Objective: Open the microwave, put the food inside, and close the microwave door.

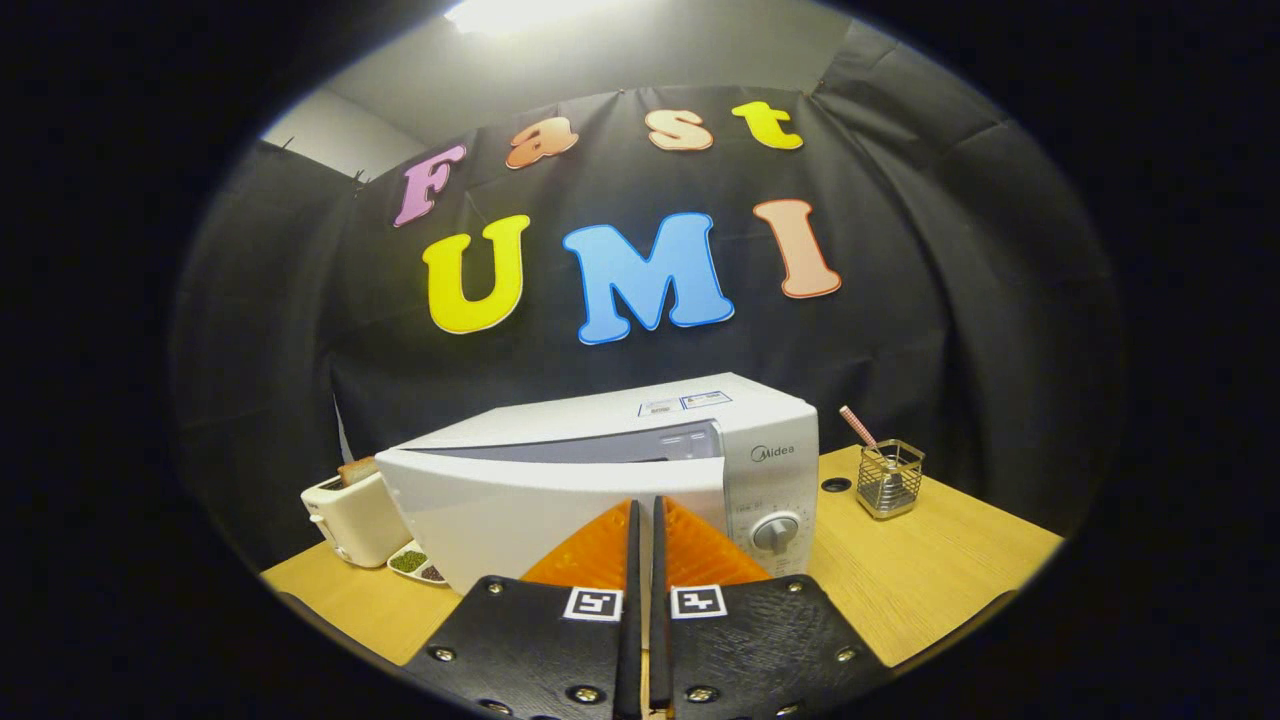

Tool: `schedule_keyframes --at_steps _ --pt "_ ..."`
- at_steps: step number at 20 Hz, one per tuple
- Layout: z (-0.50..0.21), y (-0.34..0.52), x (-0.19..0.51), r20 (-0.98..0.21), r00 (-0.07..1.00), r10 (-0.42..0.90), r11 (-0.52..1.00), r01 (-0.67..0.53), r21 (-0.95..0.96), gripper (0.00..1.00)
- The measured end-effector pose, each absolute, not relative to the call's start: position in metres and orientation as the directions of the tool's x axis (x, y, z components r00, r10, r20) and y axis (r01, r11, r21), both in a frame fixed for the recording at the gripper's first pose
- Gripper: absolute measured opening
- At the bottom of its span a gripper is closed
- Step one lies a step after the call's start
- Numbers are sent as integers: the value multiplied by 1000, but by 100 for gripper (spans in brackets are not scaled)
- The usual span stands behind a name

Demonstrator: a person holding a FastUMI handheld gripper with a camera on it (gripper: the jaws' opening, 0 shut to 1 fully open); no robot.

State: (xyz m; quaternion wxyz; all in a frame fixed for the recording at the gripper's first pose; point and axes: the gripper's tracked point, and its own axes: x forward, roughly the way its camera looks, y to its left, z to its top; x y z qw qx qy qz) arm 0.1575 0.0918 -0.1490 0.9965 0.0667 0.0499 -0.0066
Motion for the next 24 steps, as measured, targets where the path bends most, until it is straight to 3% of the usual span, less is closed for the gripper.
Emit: schedule_keyframes --at_steps 6,14,15,19,24 --pt "-150 81 207 -105 994 -24 995 34 93 4" --pt "-154 74 222 -141 990 -27 995 40 89 5" --pt "-148 74 226 -130 991 -26 992 42 121 1" --pt "-151 76 218 -110 994 -18 1000 20 13 1" --pt "-144 79 185 -102 994 33 999 -30 37 1"
